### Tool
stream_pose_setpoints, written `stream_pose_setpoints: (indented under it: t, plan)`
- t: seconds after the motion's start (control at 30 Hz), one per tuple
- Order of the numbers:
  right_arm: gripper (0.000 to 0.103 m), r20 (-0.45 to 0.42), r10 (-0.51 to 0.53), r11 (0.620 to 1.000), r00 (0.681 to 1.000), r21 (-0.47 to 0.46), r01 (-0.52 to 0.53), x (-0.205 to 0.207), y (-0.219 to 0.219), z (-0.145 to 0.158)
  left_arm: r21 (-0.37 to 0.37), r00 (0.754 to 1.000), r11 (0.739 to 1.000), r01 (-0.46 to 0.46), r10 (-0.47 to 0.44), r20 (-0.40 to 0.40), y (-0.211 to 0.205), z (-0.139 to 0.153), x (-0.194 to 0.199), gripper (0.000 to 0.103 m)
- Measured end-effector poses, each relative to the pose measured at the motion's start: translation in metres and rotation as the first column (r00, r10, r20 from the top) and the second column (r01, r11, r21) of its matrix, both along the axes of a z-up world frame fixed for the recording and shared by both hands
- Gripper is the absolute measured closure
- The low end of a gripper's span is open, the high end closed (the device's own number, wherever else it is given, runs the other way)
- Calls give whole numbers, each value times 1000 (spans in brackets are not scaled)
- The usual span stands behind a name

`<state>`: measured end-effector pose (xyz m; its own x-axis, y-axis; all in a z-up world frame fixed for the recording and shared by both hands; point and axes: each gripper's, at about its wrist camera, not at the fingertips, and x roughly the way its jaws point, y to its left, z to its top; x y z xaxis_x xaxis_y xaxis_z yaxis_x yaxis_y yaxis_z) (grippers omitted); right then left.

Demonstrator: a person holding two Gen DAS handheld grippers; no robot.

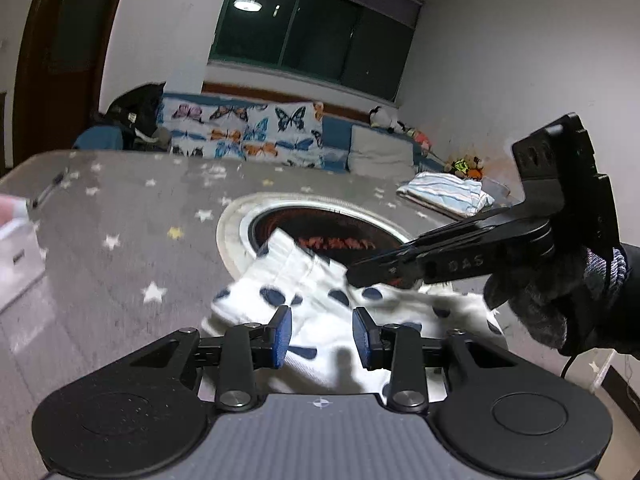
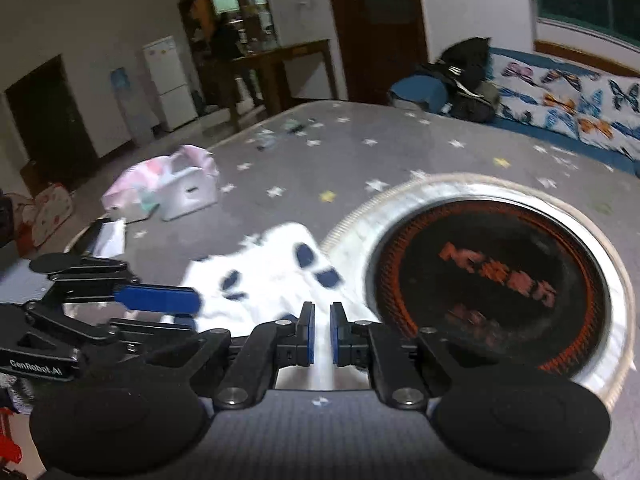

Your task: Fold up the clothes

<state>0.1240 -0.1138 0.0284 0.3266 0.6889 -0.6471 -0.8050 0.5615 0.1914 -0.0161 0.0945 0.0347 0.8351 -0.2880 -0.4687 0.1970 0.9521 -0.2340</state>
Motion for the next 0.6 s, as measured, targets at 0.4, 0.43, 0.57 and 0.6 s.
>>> stream_pose_setpoints:
  t: [0.4,0.43,0.57,0.6]
  plan:
    - [89,-35,-30,1000,999,1,30,19,13,-9,-6,999,1000,-16,16,-33,6,-7,3,67]
    - [86,-25,-36,999,999,3,36,18,8,-5,-4,999,1000,-17,17,-29,5,-5,2,67]
    - [86,13,-55,998,998,0,55,9,-22,11,-12,1000,1000,12,-12,2,-6,6,-6,65]
    - [86,15,-58,998,998,-5,58,5,-30,13,-19,1000,999,29,-29,8,-10,9,-9,65]
